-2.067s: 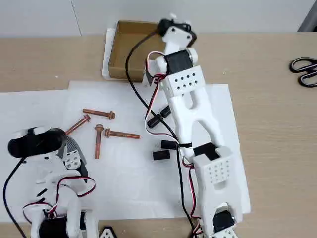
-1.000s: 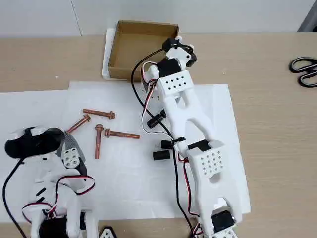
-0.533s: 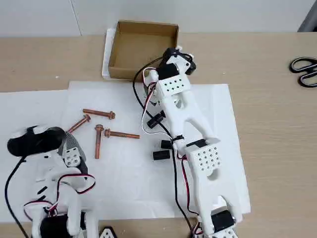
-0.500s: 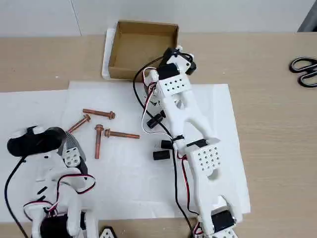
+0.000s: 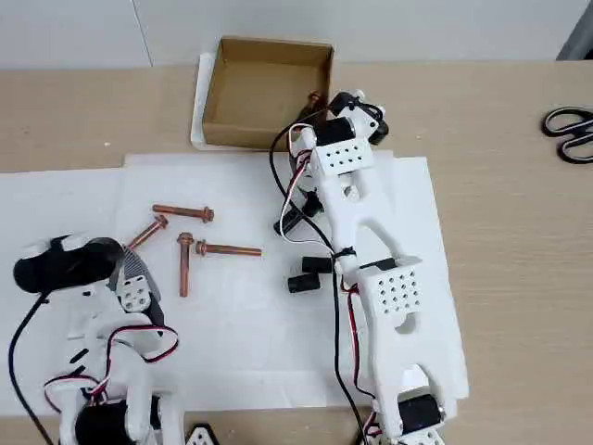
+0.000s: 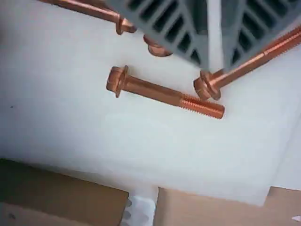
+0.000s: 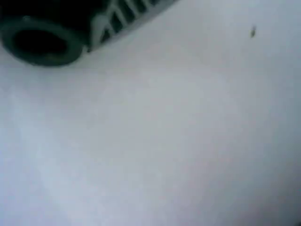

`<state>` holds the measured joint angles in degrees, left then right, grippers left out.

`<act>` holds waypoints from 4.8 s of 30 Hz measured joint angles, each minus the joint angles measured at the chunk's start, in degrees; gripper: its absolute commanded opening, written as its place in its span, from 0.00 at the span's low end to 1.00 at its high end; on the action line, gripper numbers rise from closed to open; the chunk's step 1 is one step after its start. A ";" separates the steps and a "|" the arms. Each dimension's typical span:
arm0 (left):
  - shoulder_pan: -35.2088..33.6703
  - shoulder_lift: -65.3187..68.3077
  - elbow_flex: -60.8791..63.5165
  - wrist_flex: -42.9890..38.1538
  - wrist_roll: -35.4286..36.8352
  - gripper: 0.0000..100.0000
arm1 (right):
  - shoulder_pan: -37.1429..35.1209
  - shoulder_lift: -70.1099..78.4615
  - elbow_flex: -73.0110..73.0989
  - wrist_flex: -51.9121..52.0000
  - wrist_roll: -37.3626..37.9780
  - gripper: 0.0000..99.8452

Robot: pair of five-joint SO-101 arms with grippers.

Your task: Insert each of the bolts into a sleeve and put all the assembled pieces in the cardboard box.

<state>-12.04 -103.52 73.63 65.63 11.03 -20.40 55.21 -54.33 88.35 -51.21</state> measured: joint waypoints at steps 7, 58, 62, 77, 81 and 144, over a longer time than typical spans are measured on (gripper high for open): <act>0.00 0.00 0.00 0.00 0.00 0.01 | -1.05 0.35 -2.64 2.29 0.09 0.05; 0.00 0.00 -6.24 0.97 5.54 0.01 | -1.49 -31.47 19.08 10.46 22.15 0.00; 0.00 2.64 -9.05 -3.60 7.12 0.01 | -1.49 -31.74 19.08 10.46 23.03 0.00; 2.73 57.32 -48.97 4.13 11.69 0.01 | 5.80 -58.55 54.24 10.55 23.21 0.00; 5.71 70.42 -58.81 12.84 18.81 0.01 | 10.20 -66.37 61.89 10.55 23.30 0.00; 8.70 105.58 -61.10 14.77 6.77 0.02 | 31.21 -102.33 85.98 10.55 26.64 0.00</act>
<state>-3.34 2.07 12.53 80.40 17.80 10.81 -47.12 31.65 98.90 -24.57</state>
